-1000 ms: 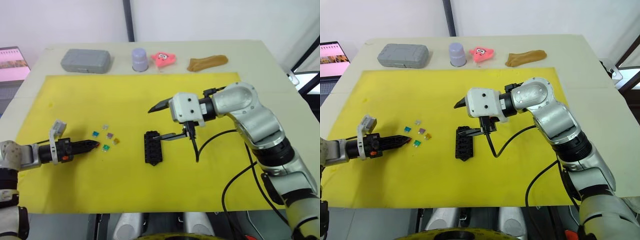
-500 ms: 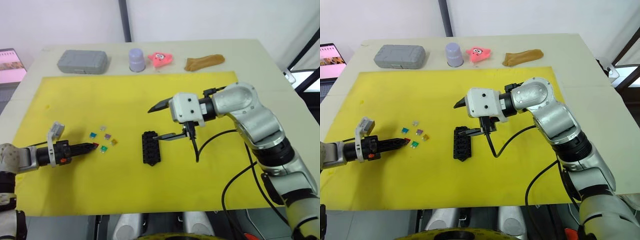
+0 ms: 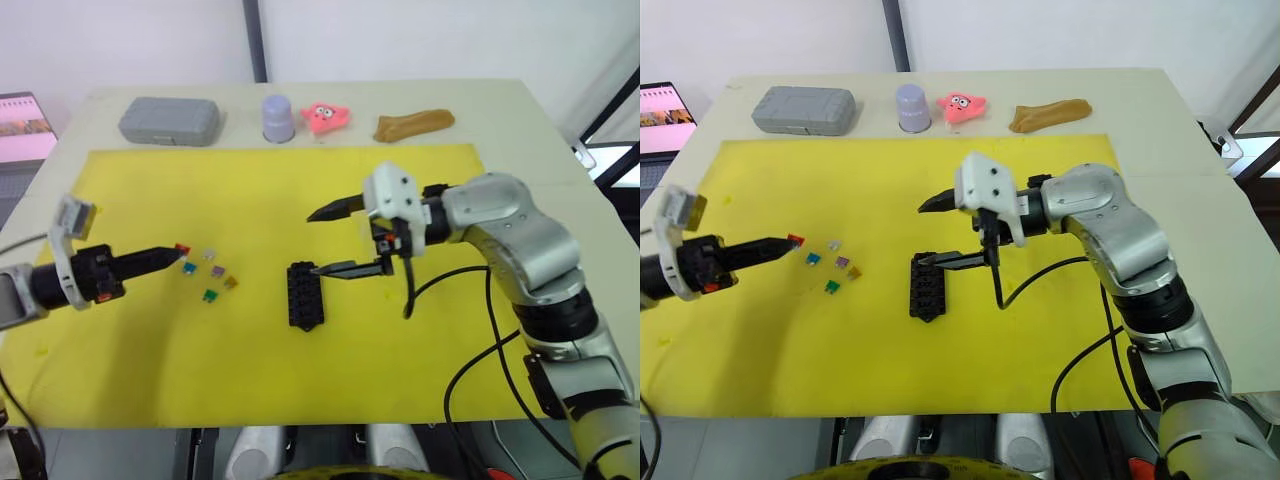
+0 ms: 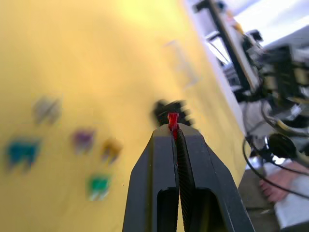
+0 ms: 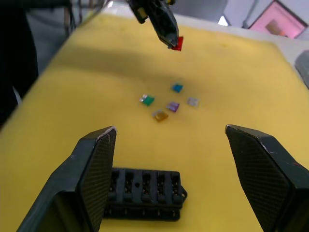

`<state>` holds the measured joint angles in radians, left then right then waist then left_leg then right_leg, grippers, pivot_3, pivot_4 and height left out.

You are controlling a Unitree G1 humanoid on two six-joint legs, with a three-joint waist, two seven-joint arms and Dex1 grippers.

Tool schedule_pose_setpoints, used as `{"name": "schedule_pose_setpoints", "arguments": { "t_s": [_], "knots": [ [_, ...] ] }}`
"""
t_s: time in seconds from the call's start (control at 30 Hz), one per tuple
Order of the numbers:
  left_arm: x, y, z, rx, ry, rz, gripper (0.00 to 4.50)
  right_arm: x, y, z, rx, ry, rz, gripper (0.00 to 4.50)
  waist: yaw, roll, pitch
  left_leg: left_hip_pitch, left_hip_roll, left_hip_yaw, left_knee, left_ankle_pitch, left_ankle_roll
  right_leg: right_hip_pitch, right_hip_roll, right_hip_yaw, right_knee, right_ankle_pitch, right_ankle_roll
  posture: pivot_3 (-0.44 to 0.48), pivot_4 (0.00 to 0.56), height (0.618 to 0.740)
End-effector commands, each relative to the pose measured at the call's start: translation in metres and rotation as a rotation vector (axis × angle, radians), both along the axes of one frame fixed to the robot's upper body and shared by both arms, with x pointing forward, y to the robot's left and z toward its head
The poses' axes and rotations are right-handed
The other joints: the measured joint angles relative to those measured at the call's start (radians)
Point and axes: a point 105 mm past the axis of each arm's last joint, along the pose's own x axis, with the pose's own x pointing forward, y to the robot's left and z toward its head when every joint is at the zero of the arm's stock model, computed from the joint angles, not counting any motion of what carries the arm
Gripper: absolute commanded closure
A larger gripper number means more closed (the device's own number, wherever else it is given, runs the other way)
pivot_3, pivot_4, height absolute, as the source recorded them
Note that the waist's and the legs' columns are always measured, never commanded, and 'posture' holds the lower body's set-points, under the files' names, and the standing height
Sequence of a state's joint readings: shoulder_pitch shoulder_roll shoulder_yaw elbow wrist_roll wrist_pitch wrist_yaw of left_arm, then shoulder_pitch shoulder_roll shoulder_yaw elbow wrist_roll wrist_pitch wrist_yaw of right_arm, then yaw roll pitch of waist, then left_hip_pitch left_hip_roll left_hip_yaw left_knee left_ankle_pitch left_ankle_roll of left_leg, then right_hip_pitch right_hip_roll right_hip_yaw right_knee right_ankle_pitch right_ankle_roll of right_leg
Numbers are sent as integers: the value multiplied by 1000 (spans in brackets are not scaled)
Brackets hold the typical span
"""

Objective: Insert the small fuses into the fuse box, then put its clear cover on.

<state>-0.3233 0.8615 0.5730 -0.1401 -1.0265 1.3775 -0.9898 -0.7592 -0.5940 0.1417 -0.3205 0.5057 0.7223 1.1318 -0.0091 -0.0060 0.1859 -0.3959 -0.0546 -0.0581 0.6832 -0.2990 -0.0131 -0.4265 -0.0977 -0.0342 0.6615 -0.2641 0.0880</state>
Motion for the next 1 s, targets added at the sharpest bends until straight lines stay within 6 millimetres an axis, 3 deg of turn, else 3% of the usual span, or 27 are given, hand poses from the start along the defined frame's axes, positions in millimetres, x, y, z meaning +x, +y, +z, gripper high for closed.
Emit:
{"name": "schedule_pose_setpoints", "arguments": {
  "t_s": [0.03, 0.2, 0.47, 0.57, 0.67, 1.0],
  "knots": [
    [-8, -35, 36, 15, -240, -153, 4466, -5, -10, 27, 134, 84, -35, 645, 0, 0, 0, 0, 0, 0, 0, 0, 0, 0, 0, 0, 0, 0, 0, 0, 150, 731],
    [-9, -76, 53, 28, -394, -330, 4466, -10, -15, 42, 224, 209, -63, 645, -5, 0, 0, 0, 0, 0, -1, 0, 0, 0, 0, 0, 0, 0, 0, 0, 150, 731],
    [-10, -104, 57, 9, -457, -495, 4466, -26, -5, 47, 273, 337, -10, 645, -3, 0, 0, 0, 0, 1, -1, 0, 0, 0, 1, 0, 0, 0, 0, 0, 150, 731],
    [-9, -106, 60, 6, -473, -515, 4500, -29, -1, 44, 263, 362, -4, 1480, -3, 0, 0, 0, 0, 1, -1, 0, 0, 0, 1, 0, 0, 0, 0, 0, 150, 731],
    [-8, -108, 62, 6, -486, -531, 4500, -31, 1, 43, 261, 375, 3, 2840, -4, 0, 0, 0, 0, 1, -1, 0, 0, 0, 1, 0, 0, 0, 0, 0, 150, 731],
    [-5, -113, 63, 4, -506, -555, 4500, -36, 5, 40, 245, 422, 43, 2840, -5, 0, 0, 0, 0, 1, -1, 0, 1, 0, 2, 0, 0, 0, 0, 0, 150, 731]
  ]
}}
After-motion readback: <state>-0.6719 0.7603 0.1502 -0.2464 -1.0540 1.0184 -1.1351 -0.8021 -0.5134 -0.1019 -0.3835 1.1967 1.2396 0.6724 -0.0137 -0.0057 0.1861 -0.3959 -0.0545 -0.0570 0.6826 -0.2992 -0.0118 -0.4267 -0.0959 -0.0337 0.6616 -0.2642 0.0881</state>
